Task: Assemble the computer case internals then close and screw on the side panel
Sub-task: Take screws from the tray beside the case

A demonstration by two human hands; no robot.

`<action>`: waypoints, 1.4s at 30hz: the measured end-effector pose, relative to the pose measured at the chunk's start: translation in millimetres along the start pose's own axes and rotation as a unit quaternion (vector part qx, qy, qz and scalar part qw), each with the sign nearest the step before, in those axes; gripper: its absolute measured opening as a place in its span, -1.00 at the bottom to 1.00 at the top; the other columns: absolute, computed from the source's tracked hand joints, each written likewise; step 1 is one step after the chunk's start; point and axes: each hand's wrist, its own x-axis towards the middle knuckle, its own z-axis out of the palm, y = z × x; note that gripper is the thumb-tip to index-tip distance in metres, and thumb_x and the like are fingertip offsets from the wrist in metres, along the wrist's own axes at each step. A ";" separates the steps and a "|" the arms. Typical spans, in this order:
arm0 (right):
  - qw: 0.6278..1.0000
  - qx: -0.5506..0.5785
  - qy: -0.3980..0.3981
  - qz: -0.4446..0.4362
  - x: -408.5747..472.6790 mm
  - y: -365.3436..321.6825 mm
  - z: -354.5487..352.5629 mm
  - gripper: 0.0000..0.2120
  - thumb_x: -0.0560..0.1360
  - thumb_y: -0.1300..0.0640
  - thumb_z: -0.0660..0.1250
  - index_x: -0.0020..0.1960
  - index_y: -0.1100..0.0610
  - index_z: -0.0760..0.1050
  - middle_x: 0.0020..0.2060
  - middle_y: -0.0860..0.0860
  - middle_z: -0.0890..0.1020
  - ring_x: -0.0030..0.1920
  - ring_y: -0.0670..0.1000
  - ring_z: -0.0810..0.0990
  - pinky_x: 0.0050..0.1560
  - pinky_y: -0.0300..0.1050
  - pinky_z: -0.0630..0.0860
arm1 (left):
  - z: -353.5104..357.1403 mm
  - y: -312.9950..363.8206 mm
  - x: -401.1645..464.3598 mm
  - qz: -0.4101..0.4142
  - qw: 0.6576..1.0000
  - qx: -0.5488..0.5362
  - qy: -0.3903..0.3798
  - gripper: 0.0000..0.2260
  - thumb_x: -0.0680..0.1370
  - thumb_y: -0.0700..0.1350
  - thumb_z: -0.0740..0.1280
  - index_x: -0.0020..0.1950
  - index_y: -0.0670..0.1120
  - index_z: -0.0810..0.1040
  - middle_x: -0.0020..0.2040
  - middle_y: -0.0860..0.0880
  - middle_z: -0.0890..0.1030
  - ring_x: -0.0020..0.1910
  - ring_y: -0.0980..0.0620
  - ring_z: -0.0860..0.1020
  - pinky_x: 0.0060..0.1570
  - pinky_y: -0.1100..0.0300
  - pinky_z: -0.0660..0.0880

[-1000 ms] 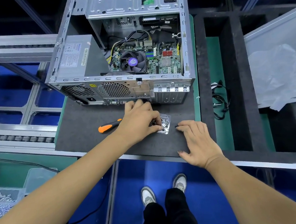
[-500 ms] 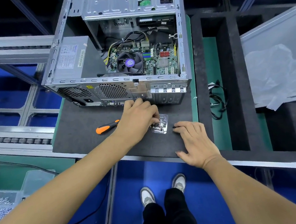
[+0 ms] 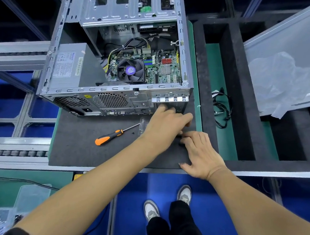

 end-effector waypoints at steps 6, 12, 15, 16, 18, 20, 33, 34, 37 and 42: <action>0.999 0.024 0.026 -0.019 -0.2 -0.6 -0.7 -0.31 0.31 -0.15 0.28 0.35 0.15 0.31 0.25 0.10 0.34 0.21 0.15 0.36 0.26 0.11 0.31 | 2.0 -12.4 -15.1 -0.015 0.993 -0.107 0.041 -0.75 0.52 0.00 0.46 0.16 0.05 0.53 -0.01 0.11 0.65 0.05 -0.01 0.54 0.10 0.08 0.24; 0.997 -0.017 -0.034 -0.062 2.6 -2.0 -7.3 -0.15 0.33 -0.10 0.30 0.61 -0.05 0.19 0.58 0.07 0.22 0.55 0.10 0.24 0.41 0.14 0.19 | 2.6 -55.7 -70.3 -0.111 0.962 -0.210 0.137 -0.77 0.47 -0.08 0.55 0.06 0.07 0.58 -0.07 0.17 0.61 0.04 0.06 0.48 0.11 0.15 0.28; 0.993 -0.059 -0.078 -0.068 3.8 -2.9 -9.9 -0.14 0.35 -0.11 0.28 0.63 -0.07 0.16 0.63 0.03 0.16 0.60 0.07 0.16 0.40 0.13 0.19 | 10.7 -69.2 -87.8 -0.133 0.955 -0.237 0.118 -0.78 0.46 -0.08 0.56 0.03 0.07 0.59 -0.11 0.14 0.60 -0.04 0.09 0.42 0.05 0.11 0.34; 0.992 -0.064 -0.084 -0.067 4.2 -3.3 -10.0 -0.15 0.36 -0.11 0.27 0.63 -0.07 0.16 0.63 0.01 0.16 0.61 0.06 0.15 0.39 0.13 0.19 | 13.3 -71.8 -90.6 -0.136 0.956 -0.236 0.111 -0.77 0.46 -0.07 0.56 0.04 0.07 0.59 -0.12 0.14 0.60 -0.06 0.11 0.41 0.04 0.11 0.36; 0.992 -0.069 -0.089 -0.064 4.8 -3.4 -10.2 -0.16 0.37 -0.11 0.27 0.63 -0.06 0.17 0.63 0.00 0.16 0.61 0.05 0.14 0.38 0.13 0.22 | 18.0 -75.1 -93.9 -0.141 0.955 -0.237 0.108 -0.76 0.45 -0.03 0.56 0.05 0.07 0.59 -0.11 0.16 0.60 -0.07 0.11 0.43 0.05 0.11 0.38; 0.992 -0.068 -0.090 -0.062 5.3 -3.0 -9.7 -0.16 0.36 -0.11 0.28 0.63 -0.07 0.17 0.63 -0.02 0.16 0.61 0.04 0.14 0.38 0.13 0.21 | 21.5 -77.5 -96.0 -0.149 0.951 -0.248 0.109 -0.74 0.44 0.00 0.56 0.06 0.08 0.58 -0.10 0.16 0.60 -0.06 0.10 0.46 0.05 0.11 0.40; 0.993 -0.066 -0.080 -0.061 5.4 -0.8 -6.3 -0.14 0.34 -0.11 0.28 0.63 -0.08 0.17 0.64 -0.04 0.13 0.62 0.01 0.13 0.41 0.12 0.15 | 22.1 -59.1 -66.8 -0.136 0.974 -0.160 0.080 -0.88 0.59 0.01 0.41 0.09 0.05 0.65 -0.06 0.05 0.57 -0.01 -0.03 0.44 -0.04 0.05 0.41; 0.993 -0.064 -0.080 -0.060 5.3 -0.6 -6.0 -0.13 0.34 -0.11 0.28 0.63 -0.09 0.16 0.64 -0.04 0.12 0.62 0.01 0.12 0.41 0.12 0.14 | 21.5 -58.9 -63.3 -0.133 0.976 -0.159 0.066 -0.88 0.60 0.01 0.40 0.11 0.05 0.65 -0.04 0.03 0.57 0.02 -0.03 0.45 -0.01 0.05 0.41; 0.993 -0.062 -0.076 -0.060 5.3 0.1 -4.8 -0.12 0.33 -0.11 0.29 0.63 -0.10 0.14 0.64 -0.05 0.13 0.62 0.01 0.12 0.41 0.10 0.13 | 20.1 -61.4 -57.3 -0.128 0.976 -0.170 0.039 -0.87 0.60 0.04 0.39 0.11 0.07 0.64 -0.02 0.03 0.54 0.08 -0.02 0.44 0.05 0.05 0.42; 0.994 -0.053 -0.072 -0.059 5.6 2.0 -3.5 -0.10 0.32 -0.11 0.29 0.64 -0.11 0.12 0.64 -0.06 0.12 0.62 0.00 0.11 0.42 0.08 0.10 | 17.6 -64.7 -46.7 -0.132 0.978 -0.164 0.001 -0.85 0.57 0.07 0.41 0.09 0.07 0.61 0.02 0.04 0.56 0.10 0.01 0.45 -0.06 0.19 0.34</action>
